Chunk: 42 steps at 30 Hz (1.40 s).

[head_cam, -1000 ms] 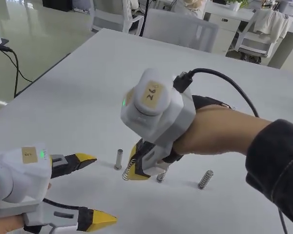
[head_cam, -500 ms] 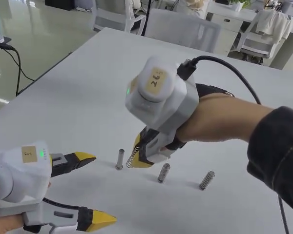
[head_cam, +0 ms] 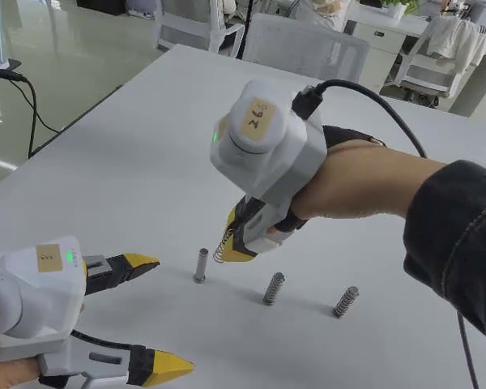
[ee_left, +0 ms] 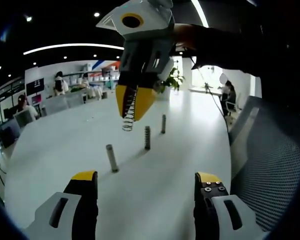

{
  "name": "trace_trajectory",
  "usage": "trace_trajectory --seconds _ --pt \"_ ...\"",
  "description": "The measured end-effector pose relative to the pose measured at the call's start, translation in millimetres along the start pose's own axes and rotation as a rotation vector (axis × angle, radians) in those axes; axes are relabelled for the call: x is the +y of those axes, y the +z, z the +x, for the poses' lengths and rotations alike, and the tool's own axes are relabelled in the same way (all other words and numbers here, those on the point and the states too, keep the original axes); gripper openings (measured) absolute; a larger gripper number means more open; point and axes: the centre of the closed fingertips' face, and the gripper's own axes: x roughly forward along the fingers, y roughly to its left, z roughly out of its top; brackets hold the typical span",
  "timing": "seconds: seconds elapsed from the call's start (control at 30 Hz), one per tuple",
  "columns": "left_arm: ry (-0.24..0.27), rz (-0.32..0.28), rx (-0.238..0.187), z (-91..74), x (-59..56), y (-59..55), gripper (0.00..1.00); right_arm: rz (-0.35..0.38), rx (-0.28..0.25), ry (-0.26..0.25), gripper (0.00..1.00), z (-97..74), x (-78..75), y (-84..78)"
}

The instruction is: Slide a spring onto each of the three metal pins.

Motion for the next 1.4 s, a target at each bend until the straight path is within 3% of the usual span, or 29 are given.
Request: trace_trajectory --seconds 0.53,1.4 --pt "0.002 0.002 -0.003 0.5 4.9 -2.2 0.75 0.0 0.006 -0.008 0.08 10.8 -13.2 4.0" --pt "0.01 0.017 -0.065 -3.5 7.2 5.2 0.74 0.007 0.036 0.003 0.08 32.9 -23.4 2.0"
